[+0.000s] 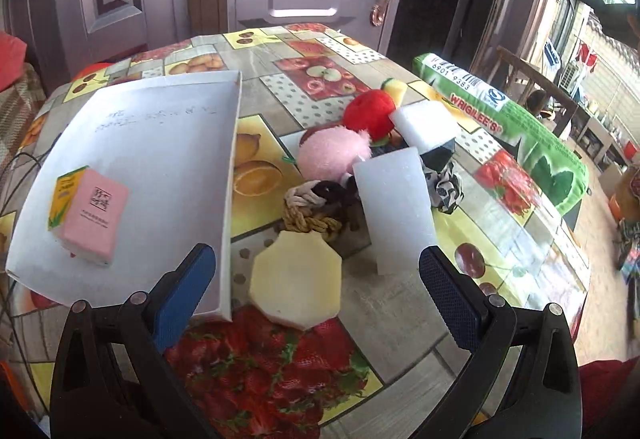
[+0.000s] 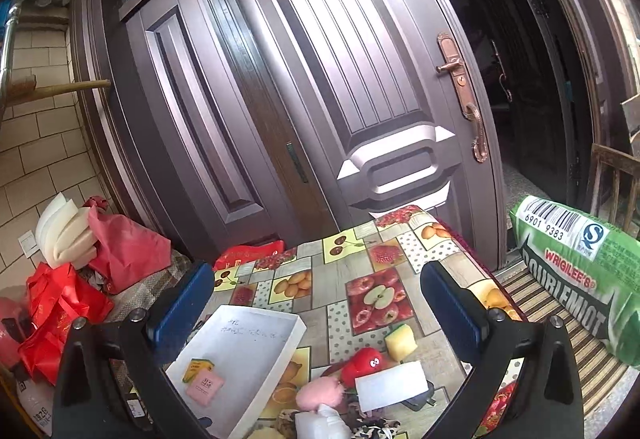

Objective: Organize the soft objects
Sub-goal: 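Grasp the yellow octagonal sponge with the left tool while the right tool grasps the white foam block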

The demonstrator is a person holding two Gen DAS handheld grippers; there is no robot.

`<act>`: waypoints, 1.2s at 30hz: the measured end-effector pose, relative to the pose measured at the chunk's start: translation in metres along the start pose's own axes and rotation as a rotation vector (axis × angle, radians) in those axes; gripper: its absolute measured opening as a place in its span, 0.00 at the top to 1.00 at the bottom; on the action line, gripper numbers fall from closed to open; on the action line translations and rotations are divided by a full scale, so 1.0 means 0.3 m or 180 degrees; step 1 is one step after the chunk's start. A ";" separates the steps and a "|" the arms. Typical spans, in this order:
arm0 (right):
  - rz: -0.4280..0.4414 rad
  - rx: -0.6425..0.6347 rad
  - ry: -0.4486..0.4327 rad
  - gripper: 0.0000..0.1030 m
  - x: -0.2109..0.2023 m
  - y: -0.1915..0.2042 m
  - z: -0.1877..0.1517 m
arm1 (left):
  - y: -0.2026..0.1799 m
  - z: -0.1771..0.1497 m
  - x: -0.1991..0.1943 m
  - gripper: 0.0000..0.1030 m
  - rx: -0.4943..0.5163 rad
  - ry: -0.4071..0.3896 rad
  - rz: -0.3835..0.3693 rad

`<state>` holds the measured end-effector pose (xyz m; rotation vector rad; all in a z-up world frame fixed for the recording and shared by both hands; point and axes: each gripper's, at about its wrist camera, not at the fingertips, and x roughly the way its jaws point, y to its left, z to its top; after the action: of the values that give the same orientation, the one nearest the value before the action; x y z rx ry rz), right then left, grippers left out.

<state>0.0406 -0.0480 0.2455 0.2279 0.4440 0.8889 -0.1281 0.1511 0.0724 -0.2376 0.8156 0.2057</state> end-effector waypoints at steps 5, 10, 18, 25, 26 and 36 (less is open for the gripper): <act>-0.0261 0.0188 -0.0023 0.00 -0.082 -0.108 0.001 | -0.064 -0.017 0.098 0.00 0.0136 0.0215 -0.0104; -0.0423 0.0361 -0.0227 0.00 -0.191 -0.162 0.010 | -0.080 -0.053 0.144 0.00 0.0248 0.0437 0.0032; -0.0381 0.0484 -0.0168 0.00 -0.211 -0.220 -0.033 | -0.189 -0.111 0.074 0.00 0.0226 0.0570 -0.0480; -0.0079 0.0256 0.0077 0.00 -0.119 -0.202 -0.005 | -0.142 -0.110 -0.044 0.00 -0.0135 0.0160 -0.0045; -0.0058 0.0178 0.0092 0.00 -0.103 -0.196 -0.010 | -0.128 -0.114 -0.032 0.00 -0.0181 0.0154 -0.0020; -0.0422 -0.0371 0.0886 0.00 0.155 -0.203 -0.142 | -0.136 -0.174 0.128 0.02 0.0111 0.0561 0.0215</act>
<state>0.0886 -0.0483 0.1721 -0.0335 0.6556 0.8159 -0.1276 0.1007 0.0147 -0.1972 1.0023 0.2360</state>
